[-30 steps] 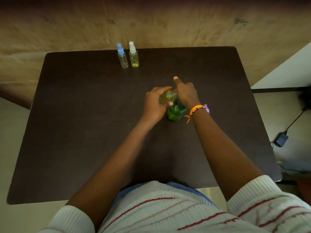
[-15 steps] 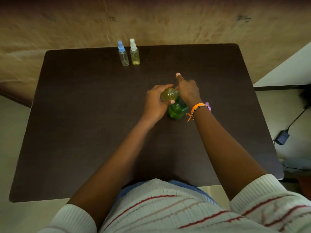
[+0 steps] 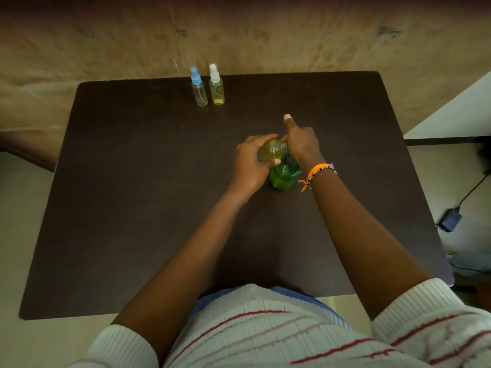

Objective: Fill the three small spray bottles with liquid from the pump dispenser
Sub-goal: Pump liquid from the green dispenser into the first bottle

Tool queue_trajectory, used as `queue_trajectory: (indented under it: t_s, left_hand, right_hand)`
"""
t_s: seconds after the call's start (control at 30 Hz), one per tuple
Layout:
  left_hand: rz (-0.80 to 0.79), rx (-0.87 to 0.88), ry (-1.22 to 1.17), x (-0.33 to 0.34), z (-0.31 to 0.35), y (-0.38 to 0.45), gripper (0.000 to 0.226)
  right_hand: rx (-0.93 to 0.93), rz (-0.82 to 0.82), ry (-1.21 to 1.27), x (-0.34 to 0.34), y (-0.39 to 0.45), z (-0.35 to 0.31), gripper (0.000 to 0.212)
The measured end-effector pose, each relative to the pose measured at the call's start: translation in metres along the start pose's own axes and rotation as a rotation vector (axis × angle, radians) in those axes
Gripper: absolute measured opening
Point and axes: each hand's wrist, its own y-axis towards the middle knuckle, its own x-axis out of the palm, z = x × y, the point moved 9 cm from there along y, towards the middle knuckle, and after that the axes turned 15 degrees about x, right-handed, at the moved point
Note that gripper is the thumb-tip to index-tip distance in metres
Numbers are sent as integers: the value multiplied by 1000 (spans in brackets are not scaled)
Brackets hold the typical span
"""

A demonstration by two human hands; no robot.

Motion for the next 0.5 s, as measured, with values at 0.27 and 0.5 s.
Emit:
queue_trajectory:
  t_s: [0.27,0.5]
  left_hand:
    - [-4,-2,5,0,0,0,54]
    - [4,-10,8,0,-5,-1,53]
  right_hand:
    - [-11,11,-49,0,-1,-1,82]
    - [13,-73,28,6,1,1,69]
